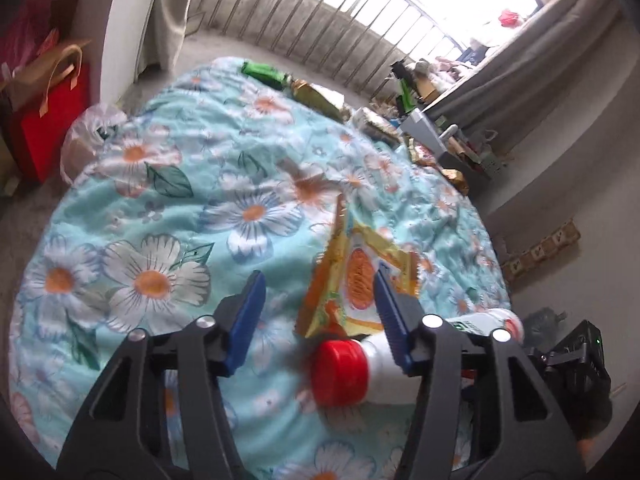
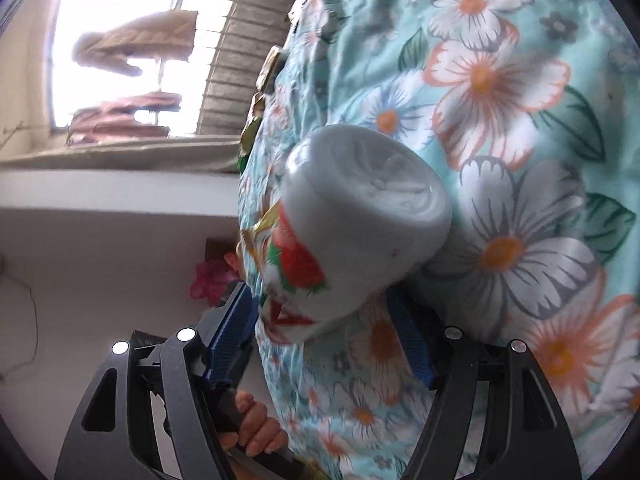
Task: Collect trash
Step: 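Grasp the white drink bottle with the right tool while the left tool approaches the yellow Enaak packet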
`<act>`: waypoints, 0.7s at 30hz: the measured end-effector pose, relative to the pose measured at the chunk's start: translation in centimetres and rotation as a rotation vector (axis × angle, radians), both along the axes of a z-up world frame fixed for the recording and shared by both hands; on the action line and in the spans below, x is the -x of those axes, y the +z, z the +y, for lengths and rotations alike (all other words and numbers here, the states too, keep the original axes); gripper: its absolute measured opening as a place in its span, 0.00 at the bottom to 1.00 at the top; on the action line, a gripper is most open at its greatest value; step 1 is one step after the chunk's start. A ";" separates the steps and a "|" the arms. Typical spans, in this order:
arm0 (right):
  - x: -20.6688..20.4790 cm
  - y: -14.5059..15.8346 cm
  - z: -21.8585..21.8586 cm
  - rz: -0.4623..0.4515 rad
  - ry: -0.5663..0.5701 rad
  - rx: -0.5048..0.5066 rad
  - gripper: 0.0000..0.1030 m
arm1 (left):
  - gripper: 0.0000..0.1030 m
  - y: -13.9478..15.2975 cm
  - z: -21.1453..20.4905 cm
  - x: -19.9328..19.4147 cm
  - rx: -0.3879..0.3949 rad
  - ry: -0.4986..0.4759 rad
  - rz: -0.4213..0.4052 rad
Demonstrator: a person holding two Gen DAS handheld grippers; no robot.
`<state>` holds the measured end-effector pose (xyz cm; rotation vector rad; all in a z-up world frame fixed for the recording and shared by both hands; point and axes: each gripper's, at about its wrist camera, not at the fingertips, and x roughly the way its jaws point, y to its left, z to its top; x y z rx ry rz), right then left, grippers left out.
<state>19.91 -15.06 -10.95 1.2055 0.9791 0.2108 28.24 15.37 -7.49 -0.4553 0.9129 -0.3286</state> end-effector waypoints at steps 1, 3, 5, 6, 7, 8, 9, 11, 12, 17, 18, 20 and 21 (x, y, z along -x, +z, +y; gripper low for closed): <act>-0.4 -0.3 0.2 0.010 -0.017 0.000 0.66 | 0.46 -0.5 -0.3 -0.4 0.002 -0.010 0.011; -1.1 -0.7 0.5 0.018 -0.047 0.014 0.66 | 0.43 -1.3 -1.1 -0.8 -0.023 -0.032 0.030; -1.8 -0.7 0.5 0.014 -0.066 0.033 0.66 | 0.40 -1.8 -1.8 -0.9 -0.041 -0.050 0.033; -2.1 -0.7 0.6 0.011 -0.075 0.044 0.66 | 0.37 -2.0 -2.2 -0.8 -0.054 -0.058 0.029; -2.5 -0.7 0.6 0.004 -0.074 0.055 0.66 | 0.34 -2.0 -2.7 -0.5 -0.068 -0.066 0.020; -2.9 -0.6 0.7 -0.007 -0.064 0.072 0.66 | 0.31 -2.0 -3.1 -0.2 -0.076 -0.076 0.014; -3.0 -0.4 0.5 -0.020 -0.045 0.095 0.66 | 0.26 -2.0 -3.4 0.1 -0.077 -0.079 0.011; -3.1 -0.3 -0.1 -0.032 -0.016 0.102 0.65 | 0.20 -1.9 -3.5 0.5 -0.063 -0.088 0.010; -3.4 -0.2 -0.3 -0.039 0.013 0.098 0.65 | 0.17 -1.9 -3.6 0.8 -0.053 -0.094 0.012; -3.5 -0.4 -2.1 -0.056 0.144 0.005 0.63 | 0.10 -1.2 -3.2 2.7 -0.030 -0.122 -0.018; -3.0 -0.5 -2.5 -0.059 0.165 -0.016 0.63 | 0.07 -0.9 -3.1 3.3 -0.023 -0.128 -0.026; -1.6 -0.1 -3.9 -0.075 0.201 -0.059 0.63 | 0.07 -0.4 -2.9 4.2 -0.014 -0.139 -0.032; -0.7 0.0 -4.6 -0.085 0.208 -0.069 0.63 | 0.06 -0.1 -2.6 5.0 -0.003 -0.147 -0.036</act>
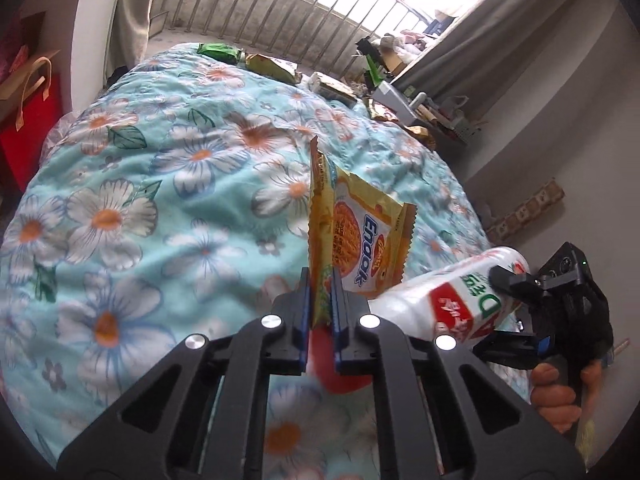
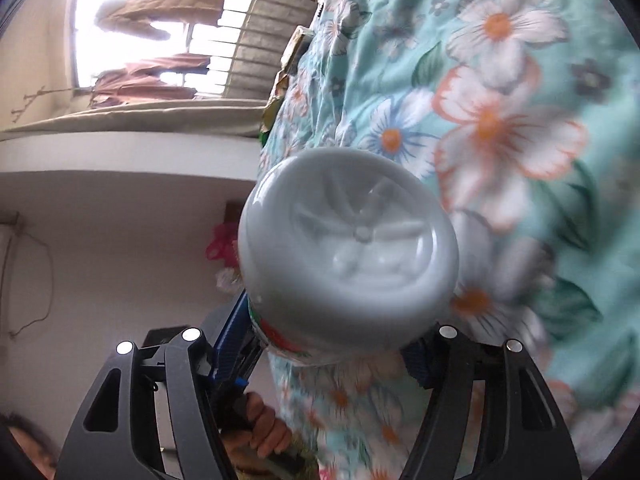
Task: Collect trash
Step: 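Grasp the white drink bottle with the right tool while the left tool approaches the yellow Enaak packet, then close the left tool on the yellow Enaak packet and lift it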
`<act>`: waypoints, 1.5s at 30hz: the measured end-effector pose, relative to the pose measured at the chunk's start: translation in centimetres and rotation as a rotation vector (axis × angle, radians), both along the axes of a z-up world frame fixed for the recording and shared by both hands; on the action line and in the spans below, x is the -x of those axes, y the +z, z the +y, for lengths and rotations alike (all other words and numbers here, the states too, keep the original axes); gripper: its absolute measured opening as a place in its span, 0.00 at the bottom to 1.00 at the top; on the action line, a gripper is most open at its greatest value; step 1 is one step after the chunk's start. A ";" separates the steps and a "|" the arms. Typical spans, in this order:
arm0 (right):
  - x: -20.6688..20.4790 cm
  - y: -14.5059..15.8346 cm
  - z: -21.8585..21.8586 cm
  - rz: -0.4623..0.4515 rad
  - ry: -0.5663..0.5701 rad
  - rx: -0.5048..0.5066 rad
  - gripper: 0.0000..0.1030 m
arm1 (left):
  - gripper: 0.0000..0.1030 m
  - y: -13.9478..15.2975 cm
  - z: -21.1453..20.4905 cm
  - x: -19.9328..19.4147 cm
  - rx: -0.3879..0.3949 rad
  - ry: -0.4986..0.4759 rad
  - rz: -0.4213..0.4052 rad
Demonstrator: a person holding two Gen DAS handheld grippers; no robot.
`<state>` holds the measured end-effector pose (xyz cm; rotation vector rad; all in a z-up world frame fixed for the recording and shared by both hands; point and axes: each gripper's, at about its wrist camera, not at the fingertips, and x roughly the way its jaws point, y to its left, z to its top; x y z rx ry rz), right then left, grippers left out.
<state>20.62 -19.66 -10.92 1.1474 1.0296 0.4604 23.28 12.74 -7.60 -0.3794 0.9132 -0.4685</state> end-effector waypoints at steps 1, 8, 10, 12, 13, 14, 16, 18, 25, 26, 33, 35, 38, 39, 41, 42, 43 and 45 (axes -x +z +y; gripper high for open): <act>1.0 0.3 -0.8 -0.012 0.005 -0.009 0.63 | 0.06 0.3 0.2 0.7 0.004 -0.008 -0.005; 7.7 3.2 -6.4 -0.084 0.130 -0.044 0.63 | 0.06 2.5 1.0 5.4 0.008 -0.131 -0.002; 10.0 3.6 -7.9 -0.076 0.182 -0.018 0.63 | 0.06 2.8 1.2 6.6 -0.010 -0.200 0.015; 11.5 3.6 -9.3 -0.062 0.215 0.049 0.63 | 0.07 2.6 1.1 7.3 -0.047 -0.261 0.036; 11.9 3.4 -9.5 -0.042 0.224 0.083 0.63 | 0.07 2.2 1.0 7.4 -0.071 -0.271 0.049; 12.0 3.0 -9.7 -0.016 0.229 0.120 0.63 | 0.07 1.7 0.8 7.4 -0.100 -0.267 0.069; 11.3 2.3 -9.5 0.037 0.211 0.202 0.63 | 0.09 0.9 0.5 7.2 -0.122 -0.250 0.099; 10.4 1.9 -9.2 0.044 0.166 0.205 0.63 | 0.18 0.2 0.2 6.8 -0.124 -0.233 0.116; 7.4 2.8 -5.6 0.017 0.089 0.407 0.65 | 0.40 -1.2 -0.4 5.4 -0.057 -0.139 0.155; 7.2 2.8 -5.3 0.017 0.086 0.432 0.67 | 0.41 -1.2 -0.6 5.1 -0.059 -0.129 0.154; 8.3 3.3 -4.2 0.038 0.052 0.526 0.70 | 0.40 -1.1 -3.3 5.1 -0.216 -0.069 0.055; 9.1 3.3 -4.2 0.044 0.041 0.524 0.71 | 0.40 -1.0 -4.1 5.5 -0.278 -0.060 0.016; 8.8 2.9 -3.4 0.051 0.032 0.521 0.72 | 0.38 -1.0 -5.2 6.1 -0.370 -0.060 -0.043; 9.0 2.8 -3.3 0.050 0.031 0.515 0.72 | 0.35 -1.0 -5.3 6.2 -0.386 -0.061 -0.054; 8.7 2.5 -2.9 0.048 0.025 0.507 0.72 | 0.31 -0.8 -5.8 6.5 -0.423 -0.064 -0.078; 8.7 2.4 -2.8 0.048 0.021 0.509 0.72 | 0.28 -0.8 -5.8 6.5 -0.436 -0.065 -0.086; 8.6 2.3 -2.7 0.049 0.020 0.514 0.72 | 0.23 -0.7 -5.9 6.6 -0.455 -0.061 -0.096; 8.2 2.2 -2.2 0.041 0.013 0.520 0.72 | 0.18 -0.5 -6.0 6.7 -0.477 -0.053 -0.112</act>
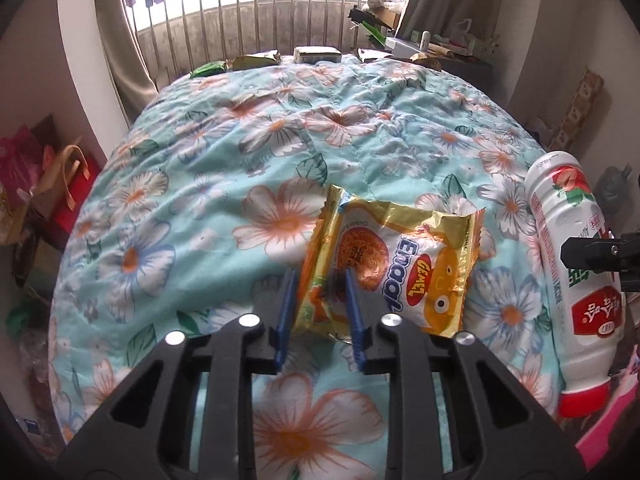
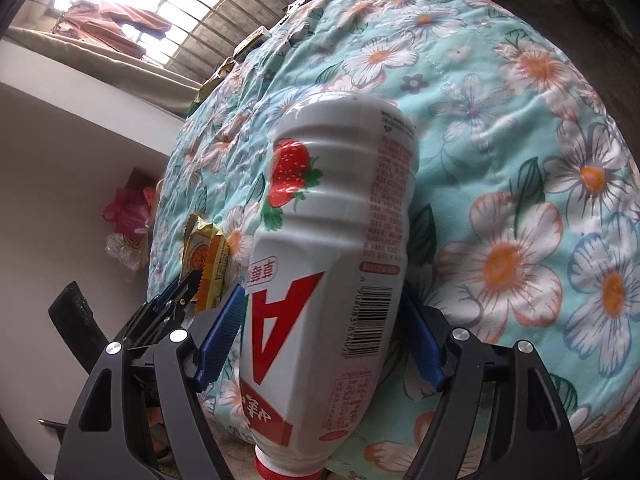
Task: Collect trash
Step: 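Close the left tool on the yellow Enaak packet and lift it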
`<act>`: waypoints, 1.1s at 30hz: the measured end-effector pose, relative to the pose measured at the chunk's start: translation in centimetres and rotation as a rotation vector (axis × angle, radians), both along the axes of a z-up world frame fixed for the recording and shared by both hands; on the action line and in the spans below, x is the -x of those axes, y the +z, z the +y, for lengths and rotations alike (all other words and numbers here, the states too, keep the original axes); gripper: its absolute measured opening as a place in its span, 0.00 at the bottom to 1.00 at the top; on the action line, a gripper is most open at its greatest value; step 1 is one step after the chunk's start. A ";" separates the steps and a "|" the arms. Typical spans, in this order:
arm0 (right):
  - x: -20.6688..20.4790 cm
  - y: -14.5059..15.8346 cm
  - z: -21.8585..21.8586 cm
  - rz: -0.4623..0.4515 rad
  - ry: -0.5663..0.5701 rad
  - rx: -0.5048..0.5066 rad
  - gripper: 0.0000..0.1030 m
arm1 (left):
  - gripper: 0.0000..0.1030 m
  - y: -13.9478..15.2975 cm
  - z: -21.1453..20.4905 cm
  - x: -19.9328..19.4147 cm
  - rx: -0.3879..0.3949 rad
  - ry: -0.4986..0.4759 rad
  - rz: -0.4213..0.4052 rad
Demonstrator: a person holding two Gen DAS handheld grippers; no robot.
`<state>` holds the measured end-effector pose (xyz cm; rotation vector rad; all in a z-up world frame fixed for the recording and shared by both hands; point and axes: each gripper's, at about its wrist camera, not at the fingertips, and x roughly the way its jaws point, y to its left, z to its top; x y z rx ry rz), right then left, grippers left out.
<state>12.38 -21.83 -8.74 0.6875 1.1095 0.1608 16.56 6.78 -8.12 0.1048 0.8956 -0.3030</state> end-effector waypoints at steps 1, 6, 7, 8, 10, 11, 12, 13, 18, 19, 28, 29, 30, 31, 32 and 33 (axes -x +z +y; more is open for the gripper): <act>0.0 0.0 0.2 -0.002 0.003 0.004 0.72 | 0.17 0.1 0.0 0.0 -0.005 -0.001 -0.004; 0.1 0.1 1.8 -0.022 0.037 0.077 0.72 | 0.12 0.1 -0.1 0.2 -0.006 0.000 -0.012; 0.1 0.1 2.0 -0.027 0.039 0.092 0.72 | 0.11 0.1 -0.1 0.2 -0.008 -0.001 -0.015; 0.1 0.2 2.2 -0.031 0.041 0.107 0.72 | 0.11 0.1 -0.2 0.3 -0.010 -0.002 -0.018; 0.1 0.1 2.5 -0.033 0.043 0.128 0.71 | 0.10 0.1 -0.3 0.3 -0.016 -0.003 -0.023; 0.1 0.1 2.7 -0.036 0.043 0.141 0.71 | 0.10 0.1 -0.4 0.4 -0.018 -0.004 -0.025; 0.1 0.2 3.1 -0.041 0.048 0.166 0.71 | 0.09 0.1 -0.4 0.4 -0.021 -0.004 -0.026; 0.0 0.2 3.2 -0.045 0.053 0.183 0.69 | 0.09 0.1 -0.4 0.4 -0.020 -0.004 -0.025; 0.3 0.4 3.9 -0.068 0.053 0.256 0.64 | 0.07 0.2 -0.4 0.4 -0.025 -0.003 -0.036; 0.4 0.4 3.8 -0.072 0.052 0.257 0.64 | 0.07 0.2 -0.4 0.5 -0.026 -0.003 -0.038; 0.9 0.6 3.4 -0.091 0.048 0.231 0.63 | 0.07 0.5 -0.3 0.6 -0.017 0.001 -0.047; 0.9 0.6 3.4 -0.090 0.046 0.227 0.63 | 0.06 0.5 -0.4 0.6 -0.016 0.001 -0.048; 1.0 0.7 3.3 -0.091 0.044 0.220 0.63 | 0.06 0.5 -0.4 0.6 -0.015 0.001 -0.048; 1.0 0.7 3.2 -0.092 0.043 0.214 0.63 | 0.06 0.7 -0.3 0.6 -0.009 0.002 -0.050; 1.1 0.8 3.1 -0.093 0.041 0.208 0.63 | 0.06 0.8 -0.2 0.7 -0.004 0.002 -0.052; 1.2 0.9 3.1 -0.097 0.039 0.201 0.63 | 0.06 1.0 -0.1 0.8 0.003 0.000 -0.056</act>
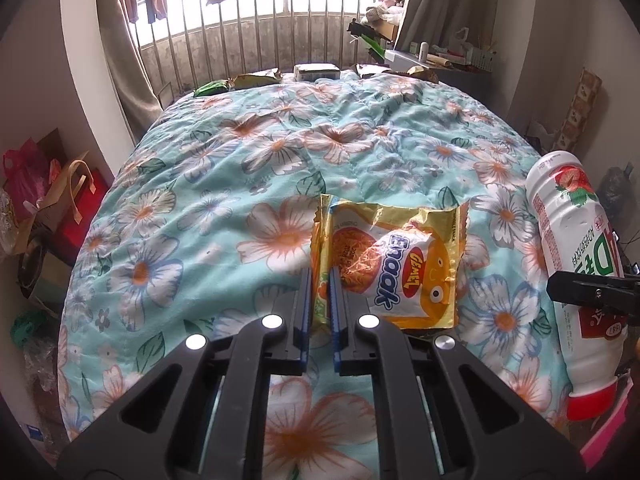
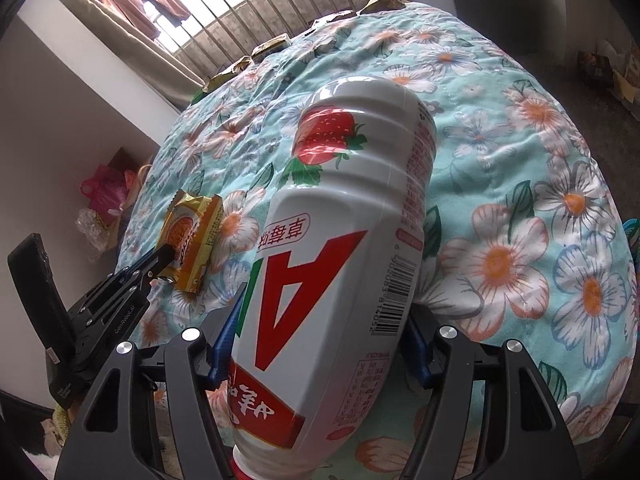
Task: Collect trash
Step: 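Close the left tool on the yellow Enaak packet and lift it, then carry the packet and bottle over the wastebasket and open both tools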
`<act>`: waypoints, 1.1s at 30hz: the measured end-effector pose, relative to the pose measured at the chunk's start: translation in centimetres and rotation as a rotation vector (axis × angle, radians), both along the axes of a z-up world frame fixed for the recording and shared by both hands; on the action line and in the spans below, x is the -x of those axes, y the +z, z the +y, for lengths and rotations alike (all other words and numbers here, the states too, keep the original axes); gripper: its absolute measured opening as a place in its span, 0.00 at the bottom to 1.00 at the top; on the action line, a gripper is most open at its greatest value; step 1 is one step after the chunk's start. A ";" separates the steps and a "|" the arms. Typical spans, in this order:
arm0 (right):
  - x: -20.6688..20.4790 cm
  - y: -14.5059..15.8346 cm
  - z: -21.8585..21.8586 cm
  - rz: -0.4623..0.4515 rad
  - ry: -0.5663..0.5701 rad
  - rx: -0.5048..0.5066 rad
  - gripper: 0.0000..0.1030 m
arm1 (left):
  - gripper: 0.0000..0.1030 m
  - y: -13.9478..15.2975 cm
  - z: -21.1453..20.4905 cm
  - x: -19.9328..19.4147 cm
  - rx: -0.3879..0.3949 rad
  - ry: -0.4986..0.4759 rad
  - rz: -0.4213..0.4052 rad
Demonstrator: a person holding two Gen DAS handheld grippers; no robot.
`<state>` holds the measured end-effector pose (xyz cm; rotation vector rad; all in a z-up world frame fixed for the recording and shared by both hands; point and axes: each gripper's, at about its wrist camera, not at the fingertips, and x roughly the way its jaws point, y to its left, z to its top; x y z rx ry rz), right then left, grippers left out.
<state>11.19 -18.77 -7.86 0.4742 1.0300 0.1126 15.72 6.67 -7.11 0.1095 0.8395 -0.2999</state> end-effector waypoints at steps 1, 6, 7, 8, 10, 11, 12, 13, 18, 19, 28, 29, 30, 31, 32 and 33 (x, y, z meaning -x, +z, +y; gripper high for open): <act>0.1 0.1 0.0 -0.004 -0.001 -0.005 0.63 | 0.06 0.2 0.1 0.1 0.007 -0.001 -0.004; 0.8 1.0 -0.8 -0.034 -0.021 -0.040 0.63 | 0.06 1.9 0.7 0.6 0.057 -0.007 -0.034; 1.1 1.3 -1.0 -0.042 -0.025 -0.045 0.63 | 0.06 2.5 0.8 0.7 0.071 -0.011 -0.042; 1.3 1.5 -1.1 -0.051 -0.030 -0.051 0.63 | 0.06 2.7 0.7 0.9 0.077 -0.015 -0.048; 2.0 1.9 -1.6 -0.073 -0.040 -0.065 0.63 | 0.06 3.8 0.4 1.1 0.091 -0.030 -0.063; 2.4 2.2 -1.9 -0.084 -0.045 -0.076 0.63 | 0.06 4.2 0.2 1.2 0.099 -0.037 -0.066; 2.9 2.4 -2.3 -0.096 -0.053 -0.088 0.63 | 0.05 4.6 0.0 1.4 0.108 -0.047 -0.071; 3.3 2.6 -2.7 -0.106 -0.061 -0.097 0.63 | 0.05 5.4 -0.5 1.6 0.123 -0.064 -0.082; 6.1 3.9 -5.7 -0.168 -0.133 -0.134 0.63 | 0.05 8.1 -3.0 2.5 0.167 -0.147 -0.121; 6.8 4.2 -6.4 -0.182 -0.152 -0.142 0.63 | 0.05 8.6 -4.0 2.7 0.174 -0.174 -0.127; 14.7 4.4 -14.6 -0.287 -0.366 -0.237 0.63 | 0.05 11.2 -14.2 4.1 0.213 -0.416 -0.090; 15.5 4.2 -15.5 -0.295 -0.388 -0.252 0.63 | 0.05 11.4 -15.4 4.4 0.208 -0.438 -0.091; 16.6 3.9 -16.7 -0.305 -0.416 -0.273 0.63 | 0.05 11.5 -16.6 4.7 0.204 -0.460 -0.091; 17.4 3.6 -17.6 -0.310 -0.439 -0.289 0.63 | 0.05 11.6 -18.2 5.1 0.202 -0.488 -0.088; 18.2 3.3 -18.5 -0.315 -0.462 -0.301 0.63 | 0.05 11.7 -19.4 5.3 0.200 -0.508 -0.082; 19.2 2.8 -19.8 -0.321 -0.494 -0.314 0.63 | 0.05 11.8 -21.2 5.5 0.198 -0.537 -0.072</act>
